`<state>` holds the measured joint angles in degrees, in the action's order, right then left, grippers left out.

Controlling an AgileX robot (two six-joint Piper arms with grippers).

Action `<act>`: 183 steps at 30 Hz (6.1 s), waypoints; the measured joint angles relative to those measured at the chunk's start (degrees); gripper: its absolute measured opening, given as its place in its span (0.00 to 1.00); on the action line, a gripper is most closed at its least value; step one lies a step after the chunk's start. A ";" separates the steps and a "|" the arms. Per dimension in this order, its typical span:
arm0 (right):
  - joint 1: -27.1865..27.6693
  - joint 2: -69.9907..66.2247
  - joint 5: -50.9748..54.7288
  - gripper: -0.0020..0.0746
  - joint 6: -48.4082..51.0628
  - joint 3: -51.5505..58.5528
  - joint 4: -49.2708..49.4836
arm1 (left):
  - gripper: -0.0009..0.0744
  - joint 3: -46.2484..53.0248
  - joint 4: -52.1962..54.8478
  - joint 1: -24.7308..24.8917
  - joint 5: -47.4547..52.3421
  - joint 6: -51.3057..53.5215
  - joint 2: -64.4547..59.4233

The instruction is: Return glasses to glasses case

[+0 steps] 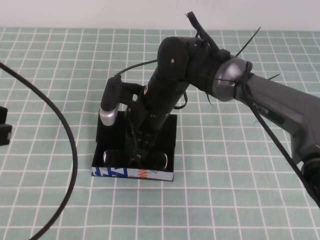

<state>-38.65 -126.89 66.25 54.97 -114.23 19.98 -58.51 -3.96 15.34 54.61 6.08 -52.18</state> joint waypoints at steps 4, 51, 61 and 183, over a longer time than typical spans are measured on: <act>0.00 0.00 -0.04 0.22 0.00 0.00 0.00 | 0.01 0.00 0.00 0.00 0.26 0.13 0.00; 12.86 -9.25 -7.36 0.01 -20.70 -9.03 14.28 | 0.01 24.45 -94.53 11.75 -35.14 88.56 -41.21; 13.08 -9.37 0.25 0.01 -18.09 -9.03 14.40 | 0.01 23.88 -94.53 11.75 -38.42 88.56 -41.21; 14.30 120.43 -43.37 0.01 -35.60 92.84 -5.44 | 0.01 20.70 -50.53 -13.69 3.78 44.66 30.13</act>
<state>-24.35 -6.46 22.88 19.37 -21.39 14.55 -37.82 -54.49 1.65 58.39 50.74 -22.05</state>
